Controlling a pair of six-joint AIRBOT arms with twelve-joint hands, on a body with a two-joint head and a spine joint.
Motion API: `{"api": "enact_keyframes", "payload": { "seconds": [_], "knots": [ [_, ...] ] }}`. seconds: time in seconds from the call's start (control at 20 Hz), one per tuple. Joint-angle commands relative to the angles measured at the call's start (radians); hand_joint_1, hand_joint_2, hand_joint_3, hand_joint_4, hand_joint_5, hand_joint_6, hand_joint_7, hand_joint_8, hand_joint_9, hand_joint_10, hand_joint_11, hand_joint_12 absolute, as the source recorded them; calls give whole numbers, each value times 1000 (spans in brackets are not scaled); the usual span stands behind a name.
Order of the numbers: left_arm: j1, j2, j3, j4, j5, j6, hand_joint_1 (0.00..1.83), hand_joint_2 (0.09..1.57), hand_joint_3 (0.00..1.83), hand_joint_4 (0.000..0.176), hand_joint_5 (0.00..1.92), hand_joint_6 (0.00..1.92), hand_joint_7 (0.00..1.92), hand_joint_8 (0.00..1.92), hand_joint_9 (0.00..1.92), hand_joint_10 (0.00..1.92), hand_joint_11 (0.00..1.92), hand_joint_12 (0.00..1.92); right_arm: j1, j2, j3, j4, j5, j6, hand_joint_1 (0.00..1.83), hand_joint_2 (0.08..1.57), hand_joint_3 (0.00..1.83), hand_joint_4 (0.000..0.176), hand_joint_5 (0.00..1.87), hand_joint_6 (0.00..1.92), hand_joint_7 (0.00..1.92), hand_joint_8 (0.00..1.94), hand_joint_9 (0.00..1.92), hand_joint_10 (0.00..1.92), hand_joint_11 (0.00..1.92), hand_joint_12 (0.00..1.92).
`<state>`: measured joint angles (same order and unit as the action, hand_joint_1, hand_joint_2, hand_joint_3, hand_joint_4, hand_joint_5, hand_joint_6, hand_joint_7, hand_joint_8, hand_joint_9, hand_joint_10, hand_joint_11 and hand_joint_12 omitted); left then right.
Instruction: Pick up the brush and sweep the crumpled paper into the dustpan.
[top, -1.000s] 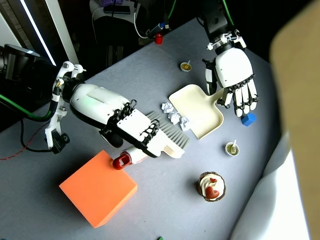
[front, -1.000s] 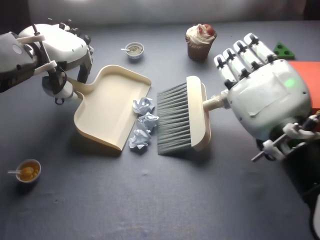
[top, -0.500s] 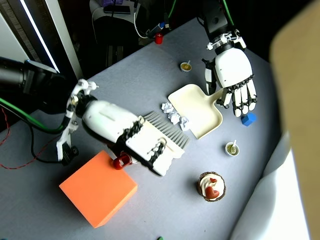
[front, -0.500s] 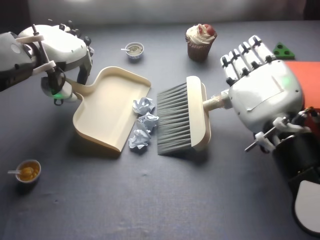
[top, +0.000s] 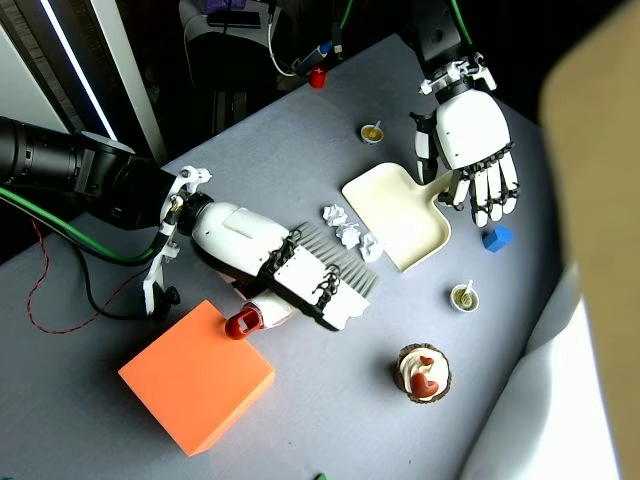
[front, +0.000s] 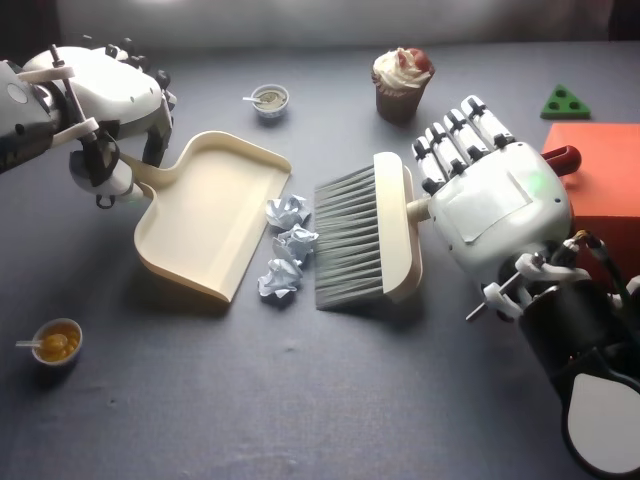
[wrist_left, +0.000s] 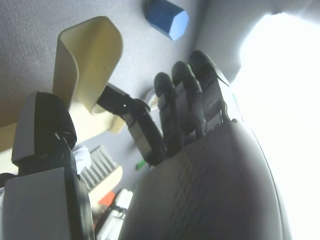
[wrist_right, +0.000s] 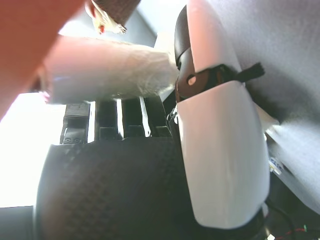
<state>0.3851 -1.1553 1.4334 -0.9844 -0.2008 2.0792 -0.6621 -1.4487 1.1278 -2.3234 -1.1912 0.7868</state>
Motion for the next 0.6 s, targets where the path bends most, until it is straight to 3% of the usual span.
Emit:
{"api": "enact_keyframes", "payload": {
  "seconds": [0.0,0.2,0.35,0.5,0.55],
  "knots": [
    [-12,15,5,14,-72,6,1114,1106,0,0,1009,930,346,2,235,3,8,484,3,3,7,-75,-92,-6,1191,1060,0,0,259,4,268,5,232,4,242,26],
    [-11,13,2,5,-81,0,1127,1104,1,0,1011,925,337,0,234,0,15,502,8,1,14,-75,-83,-6,1210,1048,0,0,342,11,343,9,315,9,318,49],
    [-5,14,-7,3,-95,-4,1127,1105,1,0,1008,930,364,5,255,4,27,513,7,4,13,-96,-74,-6,1224,1011,0,0,633,13,699,17,683,25,538,114],
    [2,18,-14,2,-109,-8,1135,1103,0,0,1013,921,374,4,261,4,29,514,6,9,11,-113,-72,-7,1202,1009,0,0,707,7,805,12,803,25,609,158],
    [6,19,-18,2,-118,-10,1136,1102,0,0,1015,918,364,0,255,1,27,513,6,10,11,-115,-72,-7,1174,1055,3,0,1004,639,991,211,807,629,479,996]
  ]
}}
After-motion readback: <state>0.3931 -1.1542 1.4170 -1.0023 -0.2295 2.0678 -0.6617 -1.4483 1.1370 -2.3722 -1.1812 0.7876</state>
